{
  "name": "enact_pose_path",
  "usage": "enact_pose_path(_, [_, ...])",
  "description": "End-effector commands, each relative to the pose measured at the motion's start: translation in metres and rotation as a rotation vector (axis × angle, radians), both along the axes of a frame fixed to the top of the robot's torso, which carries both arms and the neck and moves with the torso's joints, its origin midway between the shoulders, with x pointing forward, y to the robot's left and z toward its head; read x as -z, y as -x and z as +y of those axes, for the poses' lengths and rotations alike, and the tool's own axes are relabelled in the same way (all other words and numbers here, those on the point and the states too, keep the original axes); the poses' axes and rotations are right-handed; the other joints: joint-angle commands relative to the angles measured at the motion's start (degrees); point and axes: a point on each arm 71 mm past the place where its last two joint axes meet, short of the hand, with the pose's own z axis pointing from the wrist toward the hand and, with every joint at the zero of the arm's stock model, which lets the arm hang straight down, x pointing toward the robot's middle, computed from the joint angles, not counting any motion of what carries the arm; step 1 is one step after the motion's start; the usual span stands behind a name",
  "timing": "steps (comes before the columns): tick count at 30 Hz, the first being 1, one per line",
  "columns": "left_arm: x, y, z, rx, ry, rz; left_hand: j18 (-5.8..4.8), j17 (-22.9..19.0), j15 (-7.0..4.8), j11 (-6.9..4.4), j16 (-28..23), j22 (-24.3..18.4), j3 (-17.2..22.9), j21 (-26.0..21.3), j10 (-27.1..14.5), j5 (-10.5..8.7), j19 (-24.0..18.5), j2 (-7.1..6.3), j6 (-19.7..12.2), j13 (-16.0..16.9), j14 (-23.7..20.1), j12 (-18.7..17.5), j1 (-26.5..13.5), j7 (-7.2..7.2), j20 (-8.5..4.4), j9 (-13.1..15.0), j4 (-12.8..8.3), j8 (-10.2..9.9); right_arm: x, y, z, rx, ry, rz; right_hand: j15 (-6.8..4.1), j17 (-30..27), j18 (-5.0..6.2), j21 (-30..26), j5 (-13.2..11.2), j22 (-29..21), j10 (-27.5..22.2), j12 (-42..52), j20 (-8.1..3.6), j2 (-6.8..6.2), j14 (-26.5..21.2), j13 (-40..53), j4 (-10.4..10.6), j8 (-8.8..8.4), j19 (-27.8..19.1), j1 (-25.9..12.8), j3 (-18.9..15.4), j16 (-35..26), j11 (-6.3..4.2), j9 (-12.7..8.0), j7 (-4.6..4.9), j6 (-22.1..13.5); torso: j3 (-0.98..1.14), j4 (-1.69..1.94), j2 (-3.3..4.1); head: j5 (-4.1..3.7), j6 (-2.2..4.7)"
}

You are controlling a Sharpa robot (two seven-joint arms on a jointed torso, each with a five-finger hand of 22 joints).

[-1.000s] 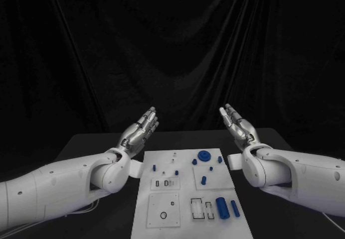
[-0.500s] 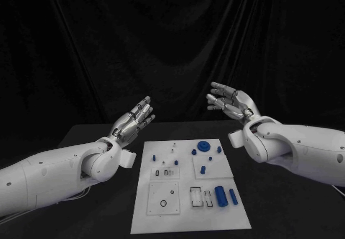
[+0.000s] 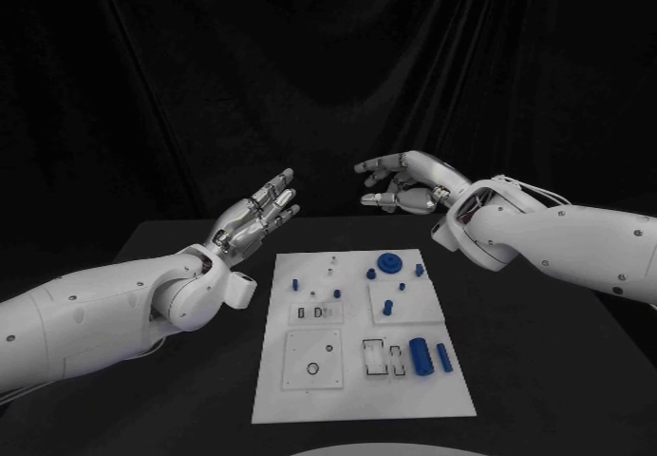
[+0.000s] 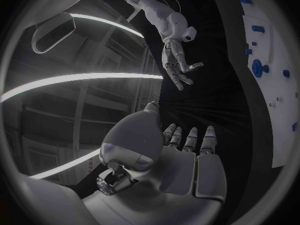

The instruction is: Assemble the parts on the task board

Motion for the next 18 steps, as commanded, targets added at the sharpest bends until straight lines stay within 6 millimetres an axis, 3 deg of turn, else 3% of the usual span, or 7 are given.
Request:
enact_pose_path(1, [-0.009, 0.003, -0.002, 0.026, 0.035, -0.08, 0.52, -0.09, 0.35, 0.43, -0.21, 0.08, 0.4, 0.0, 0.03, 0.63, 0.03, -0.02, 0.61, -0.07, -0.02, -0.19, 0.86, 0.18, 0.63, 0.09, -0.06, 0.35, 0.009, -0.002, 0.002, 0.006, 0.373, -0.115, -1.81, 2.75, 0.57, 3.66, -0.63, 2.48, 3.23, -0.83, -1.77, -1.37, 4.8, 0.18, -0.07, 0.53, 3.62, 0.01, 1.52, 4.44, -1.35, 0.5, -0.44, 4.36, -0.23, 0.12, 0.22, -0.02, -0.7])
enact_pose_path(4, [-0.011, 0.005, 0.001, 0.022, 0.035, -0.081, 0.52, -0.09, 0.46, 0.52, -0.21, 0.1, 0.52, 0.03, 0.03, 1.11, 0.06, -0.05, 0.89, -0.07, -0.02, -0.19, 1.26, 0.29, 0.76, 0.12, -0.13, 0.38, 0.012, -0.004, 0.004, 0.014, 0.448, -0.123, -2.8, 6.3, 0.45, 8.73, -1.58, 6.74, 6.37, -2.96, -2.95, -2.77, 6.03, 0.08, -0.35, -0.05, 4.01, -0.05, 3.34, 9.36, -2.04, 0.76, -1.61, 5.98, -0.31, 0.16, 0.31, 0.14, -1.67])
enact_pose_path(7, [-0.012, 0.006, 0.003, 0.021, 0.036, -0.082, 0.53, -0.09, 0.48, 0.64, -0.21, 0.13, 0.63, 0.07, 0.03, 1.57, 0.11, -0.09, 1.46, -0.07, -0.02, -0.19, 1.69, 0.47, 0.89, 0.2, -0.16, 0.48, 0.016, -0.008, 0.007, 0.019, 0.52, -0.129, -3.67, 9.73, -1.4, 22.69, -2.2, 23.42, 9.26, -4.44, -3.69, -4.16, 7.99, 0.37, -0.92, -0.01, 6.8, 0.14, 5.07, 14.33, -2.68, 1.72, -0.99, 9.0, -0.35, 0.43, 0.55, 0.18, -2.19])
enact_pose_path(9, [-0.012, 0.007, 0.005, 0.02, 0.037, -0.081, 0.51, -0.09, 0.53, 0.75, -0.21, 0.11, 0.77, 0.05, 0.03, 2.0, 0.09, -0.04, 1.79, -0.07, -0.02, -0.19, 2.04, 0.68, 0.99, 0.24, -0.2, 0.53, 0.018, -0.009, 0.009, 0.017, 0.555, -0.134, -3.94, 12.6, -2.16, 28.38, -2.2, 30.21, 10.92, -4.89, -4.02, -4.57, 8.85, 0.44, -1.27, 0.02, 7.83, 0.32, 5.91, 17.56, -2.73, 2.29, -0.84, 10.3, -0.37, 0.56, 0.69, 0.1, -2.42])
enact_pose_path(11, [-0.013, 0.008, 0.007, 0.02, 0.037, -0.079, 0.51, -0.09, 0.53, 0.76, -0.21, 0.13, 0.81, 0.07, 0.03, 2.08, 0.11, -0.03, 1.91, -0.07, -0.02, -0.19, 2.1, 0.7, 1.01, 0.25, -0.22, 0.55, 0.021, -0.009, 0.011, 0.013, 0.586, -0.135, -4.29, 21.09, -2.8, 33.0, -2.79, 35.92, 11.82, -5.7, -4.25, -5.18, 10.02, 0.39, -1.51, -0.23, 8.38, 0.46, 6.73, 24.65, -3.18, 2.74, -0.85, 11.0, -0.42, 0.71, 0.88, -0.11, -2.49])
enact_pose_path(17, [-0.012, 0.009, 0.012, 0.02, 0.036, -0.075, 0.51, -0.09, 0.58, 0.82, -0.21, 0.12, 0.91, 0.06, 0.03, 2.27, 0.1, 0.04, 2.08, -0.07, -0.02, -0.19, 2.29, 0.77, 1.08, 0.27, -0.24, 0.57, 0.033, -0.01, 0.015, 0.002, 0.649, -0.114, -4.27, 25.82, -3.02, 36.12, -3.39, 39.82, 12.32, -7.25, -4.2, -6.24, 9.2, 0.37, -1.46, -0.62, 7.1, 0.1, 8.01, 28.93, -3.36, 3.34, -0.34, 11.7, -0.49, 1.67, 2.15, -1.43, -1.97])
enact_pose_path(18, [-0.012, 0.009, 0.013, 0.019, 0.036, -0.074, 0.51, -0.09, 0.58, 0.82, -0.21, 0.12, 0.91, 0.06, 0.03, 2.27, 0.1, 0.04, 2.08, -0.07, -0.02, -0.19, 2.29, 0.77, 1.08, 0.27, -0.24, 0.57, 0.035, -0.01, 0.016, 0.001, 0.656, -0.108, -4.26, 26.28, -3.05, 36.36, -3.4, 40.16, 12.28, -7.39, -4.19, -6.32, 9.17, 0.37, -1.47, -0.63, 7.04, 0.06, 8.12, 29.34, -3.36, 3.38, -0.25, 11.76, -0.49, 1.75, 2.75, -1.64, -1.4])
